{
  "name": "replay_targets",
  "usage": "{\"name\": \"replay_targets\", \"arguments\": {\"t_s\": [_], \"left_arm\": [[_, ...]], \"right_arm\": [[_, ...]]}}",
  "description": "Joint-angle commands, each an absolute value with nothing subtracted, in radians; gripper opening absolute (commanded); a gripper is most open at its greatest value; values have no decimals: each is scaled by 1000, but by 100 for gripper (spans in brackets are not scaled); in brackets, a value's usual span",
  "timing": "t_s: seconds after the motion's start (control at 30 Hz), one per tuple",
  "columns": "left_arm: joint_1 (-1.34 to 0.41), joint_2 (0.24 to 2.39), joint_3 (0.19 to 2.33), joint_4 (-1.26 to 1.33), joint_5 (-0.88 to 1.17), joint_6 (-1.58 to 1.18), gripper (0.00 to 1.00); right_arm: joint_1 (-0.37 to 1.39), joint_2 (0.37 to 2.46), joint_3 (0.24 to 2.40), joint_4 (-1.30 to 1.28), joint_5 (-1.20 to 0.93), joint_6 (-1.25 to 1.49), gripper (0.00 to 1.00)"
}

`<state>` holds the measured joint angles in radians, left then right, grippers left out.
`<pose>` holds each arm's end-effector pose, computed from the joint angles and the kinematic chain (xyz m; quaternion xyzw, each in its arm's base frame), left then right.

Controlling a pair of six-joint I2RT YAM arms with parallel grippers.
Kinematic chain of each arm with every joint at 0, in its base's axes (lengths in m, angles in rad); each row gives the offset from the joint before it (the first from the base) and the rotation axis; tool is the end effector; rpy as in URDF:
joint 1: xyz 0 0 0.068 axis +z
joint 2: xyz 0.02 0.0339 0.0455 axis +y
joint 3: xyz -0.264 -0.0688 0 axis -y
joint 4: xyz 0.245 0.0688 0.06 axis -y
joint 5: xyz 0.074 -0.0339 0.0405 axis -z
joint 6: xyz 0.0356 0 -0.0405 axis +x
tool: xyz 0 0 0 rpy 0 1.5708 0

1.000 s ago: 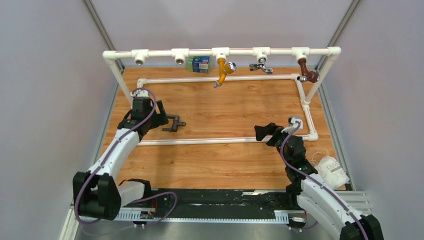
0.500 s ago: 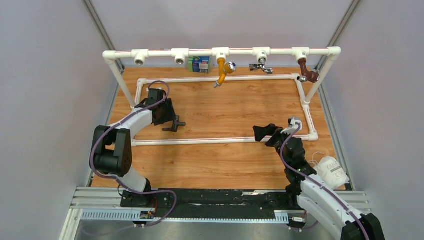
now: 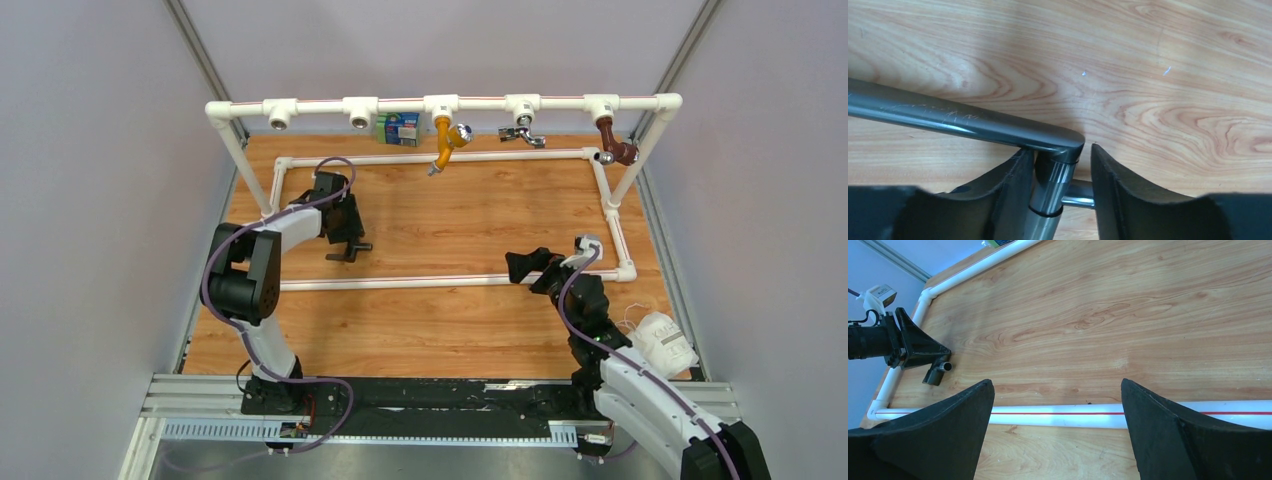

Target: Install the water faucets

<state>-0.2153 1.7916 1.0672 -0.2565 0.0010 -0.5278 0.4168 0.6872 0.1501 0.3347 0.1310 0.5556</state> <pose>0.3537 -0.0774 0.1626 -0.1488 0.9452 -0.1060 0.2707 0.1520 0.0622 0.1852 0.0949 0.7685 0.2499 0.5813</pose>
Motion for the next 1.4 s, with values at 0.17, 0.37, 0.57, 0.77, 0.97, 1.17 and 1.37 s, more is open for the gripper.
{"name": "replay_targets", "arguments": {"t_s": [0.17, 0.37, 0.57, 0.77, 0.97, 1.17, 1.37], "left_arm": [[-267, 1726, 1000, -206, 86, -620, 15], [-279, 1613, 974, -172, 98, -672, 0], [-307, 1500, 936, -81, 159, -784, 0], [-370, 1434, 922, -32, 161, -842, 0], [-416, 1408, 910, -6, 187, -874, 0], [-462, 1368, 885, 28, 187, -900, 0], [-488, 1338, 879, 35, 176, -911, 0]], "right_arm": [[422, 750, 186, 376, 108, 537, 100], [426, 833, 233, 439, -67, 486, 99], [500, 1027, 343, 561, -265, 472, 91], [644, 1264, 478, 704, -262, 506, 89], [718, 1440, 621, 752, -235, 512, 86], [733, 1519, 672, 775, -222, 529, 82], [733, 1571, 709, 772, -275, 541, 60]]}}
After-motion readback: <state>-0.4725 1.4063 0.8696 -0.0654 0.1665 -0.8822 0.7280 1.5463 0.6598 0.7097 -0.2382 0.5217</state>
